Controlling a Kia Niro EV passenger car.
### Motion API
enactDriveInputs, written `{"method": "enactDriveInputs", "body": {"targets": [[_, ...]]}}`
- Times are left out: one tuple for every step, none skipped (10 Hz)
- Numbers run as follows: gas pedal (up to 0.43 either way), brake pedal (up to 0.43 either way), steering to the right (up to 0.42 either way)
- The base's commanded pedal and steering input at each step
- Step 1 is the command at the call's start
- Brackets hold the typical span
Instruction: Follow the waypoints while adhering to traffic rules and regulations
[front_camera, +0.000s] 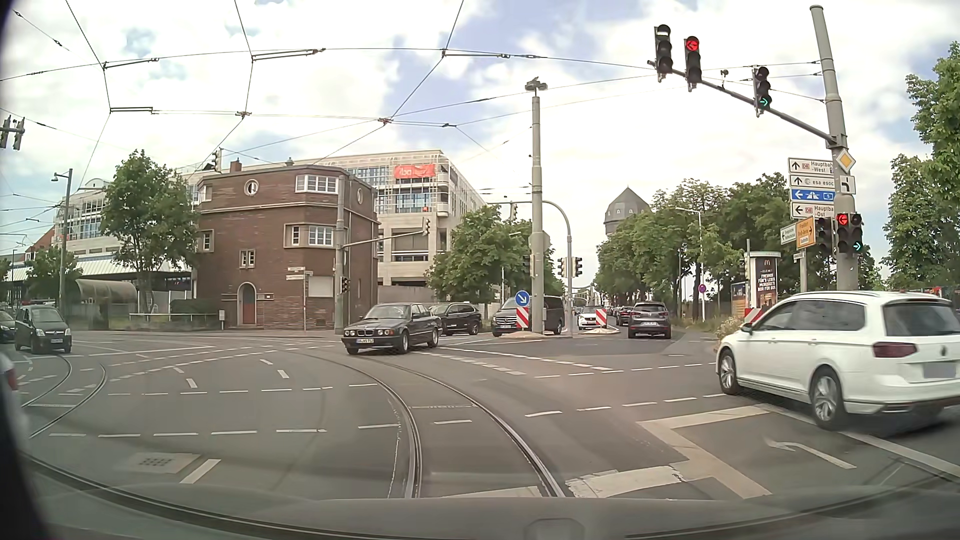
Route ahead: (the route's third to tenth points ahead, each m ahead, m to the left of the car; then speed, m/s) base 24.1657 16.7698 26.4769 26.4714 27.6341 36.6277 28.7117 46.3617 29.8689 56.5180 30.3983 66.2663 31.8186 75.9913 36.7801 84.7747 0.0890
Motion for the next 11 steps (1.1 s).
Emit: {"method": "enactDriveInputs", "body": {"targets": [[0.0,0.232,-0.111],[0.0,0.232,-0.111],[0.0,0.232,-0.111],[0.0,0.232,-0.111],[0.0,0.232,-0.111],[0.0,0.232,-0.111],[0.0,0.238,-0.11],[0.0,0.232,-0.111],[0.0,0.232,-0.111],[0.0,0.232,-0.111],[0.0,0.232,-0.11]]}}
